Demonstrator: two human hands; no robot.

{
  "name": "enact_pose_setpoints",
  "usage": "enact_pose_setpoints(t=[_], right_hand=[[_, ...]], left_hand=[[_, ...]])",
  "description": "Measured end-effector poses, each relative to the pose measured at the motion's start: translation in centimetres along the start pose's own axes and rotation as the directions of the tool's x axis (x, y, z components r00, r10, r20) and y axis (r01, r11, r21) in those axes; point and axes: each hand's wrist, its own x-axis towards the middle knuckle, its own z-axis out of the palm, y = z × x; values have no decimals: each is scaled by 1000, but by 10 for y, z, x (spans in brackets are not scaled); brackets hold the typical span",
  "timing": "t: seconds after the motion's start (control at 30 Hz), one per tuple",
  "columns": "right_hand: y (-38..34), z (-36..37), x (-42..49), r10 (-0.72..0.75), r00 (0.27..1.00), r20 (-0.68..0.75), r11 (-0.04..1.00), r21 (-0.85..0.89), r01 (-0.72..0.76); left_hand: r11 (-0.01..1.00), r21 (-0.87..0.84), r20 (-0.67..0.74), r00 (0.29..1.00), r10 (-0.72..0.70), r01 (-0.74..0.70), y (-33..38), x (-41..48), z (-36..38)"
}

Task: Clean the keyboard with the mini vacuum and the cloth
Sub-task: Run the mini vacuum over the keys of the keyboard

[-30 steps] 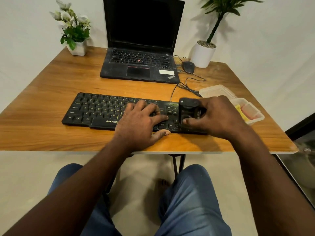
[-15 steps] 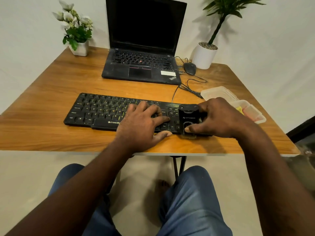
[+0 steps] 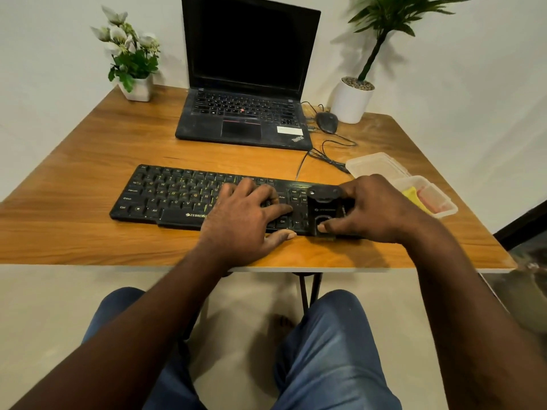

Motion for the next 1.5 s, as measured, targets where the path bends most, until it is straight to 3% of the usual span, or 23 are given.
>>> enact_pose_setpoints(t=[0.03, 0.13, 0.27, 0.37, 0.47, 0.53, 0.67, 0.7, 0.83, 1.0, 1.17, 1.33, 1.4, 1.5], right_hand=[[1, -2, -2, 3, 1000, 12, 1000, 21, -4], [5, 0, -7, 12, 991, -133, 999, -31, -16], [8, 11, -18, -27, 999, 38, 997, 79, 24], [7, 17, -20, -26, 981, -193, 989, 141, 54], [-3, 24, -10, -35, 923, -383, 996, 62, 64], [-9, 26, -3, -70, 938, -340, 997, -60, 53], [-16, 8, -5, -61, 998, 2, 996, -66, 61], [-16, 3, -5, -52, 999, 3, 998, -33, 53], [-17, 13, 5, -25, 966, -258, 999, -52, 12], [-17, 5, -1, -26, 999, 42, 999, -29, 27], [-20, 15, 6, -26, 963, -269, 999, -26, 20], [-17, 13, 4, -32, 997, -70, 997, 72, 37], [-21, 14, 4, -68, 991, -113, 993, 88, 78], [-28, 23, 10, -100, 973, -210, 993, -81, 85]], left_hand=[[1000, -3, -2, 1000, -1, 1, 0, 0, 0], [1000, -7, -1, 1000, -3, 3, -1, 1, 0], [1000, -4, -6, 1000, -1, 1, -1, 0, 1], [1000, -2, 0, 1000, 0, 0, -2, 1, 0], [1000, -3, -6, 1000, 8, -8, -2, 0, 1], [1000, -3, -12, 1000, 9, -9, -1, 0, 1], [1000, 1, -13, 1000, 7, -7, -1, 0, 0], [1000, 0, -6, 1000, 6, -6, -1, 0, 0], [1000, -5, -32, 999, 13, -13, -1, -1, 1], [1000, 11, -28, 1000, 15, -15, -2, 0, 2], [1000, 3, -47, 999, 19, -19, -2, -1, 3], [1000, 11, -73, 997, 25, -24, -3, -1, 5], [1000, 5, -81, 996, 27, -26, -2, -1, 5], [1000, 3, -99, 995, 19, -18, -3, -2, 6]])
